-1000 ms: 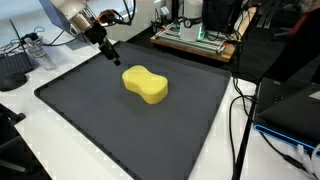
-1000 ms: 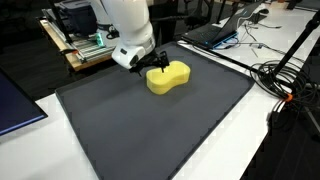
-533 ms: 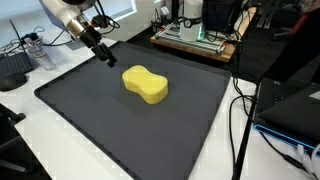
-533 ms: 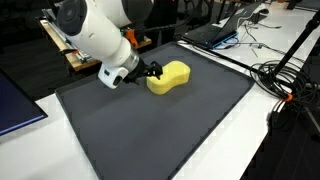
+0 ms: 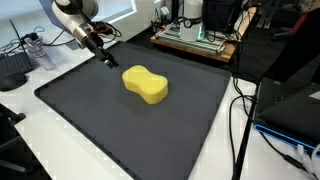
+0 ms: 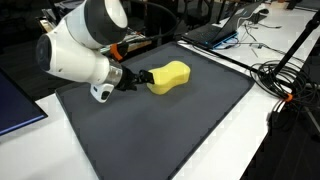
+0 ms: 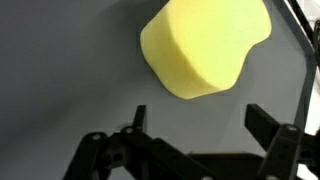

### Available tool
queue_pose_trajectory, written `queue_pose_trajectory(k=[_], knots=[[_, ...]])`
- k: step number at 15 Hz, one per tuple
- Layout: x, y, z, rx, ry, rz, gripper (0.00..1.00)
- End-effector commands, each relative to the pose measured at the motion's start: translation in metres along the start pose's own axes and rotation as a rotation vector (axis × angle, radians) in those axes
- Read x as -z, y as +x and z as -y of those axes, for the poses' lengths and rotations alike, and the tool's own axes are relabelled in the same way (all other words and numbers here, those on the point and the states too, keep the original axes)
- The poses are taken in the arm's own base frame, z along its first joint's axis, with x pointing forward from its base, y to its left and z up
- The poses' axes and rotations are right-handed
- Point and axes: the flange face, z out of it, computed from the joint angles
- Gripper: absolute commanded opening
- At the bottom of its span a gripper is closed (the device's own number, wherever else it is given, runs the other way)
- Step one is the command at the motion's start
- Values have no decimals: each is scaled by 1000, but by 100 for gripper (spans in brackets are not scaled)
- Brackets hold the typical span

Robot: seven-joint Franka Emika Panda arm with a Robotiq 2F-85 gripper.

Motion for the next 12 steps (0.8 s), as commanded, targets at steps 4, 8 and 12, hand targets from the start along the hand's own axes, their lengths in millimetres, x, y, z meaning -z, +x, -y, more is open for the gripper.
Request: queue_pose_trajectory(k=[4, 8, 12], knots=[[-4, 1, -52, 132, 188, 44, 100], [-11, -4, -82, 202, 238, 49, 100], [-17, -20, -105, 260, 277, 20, 100]])
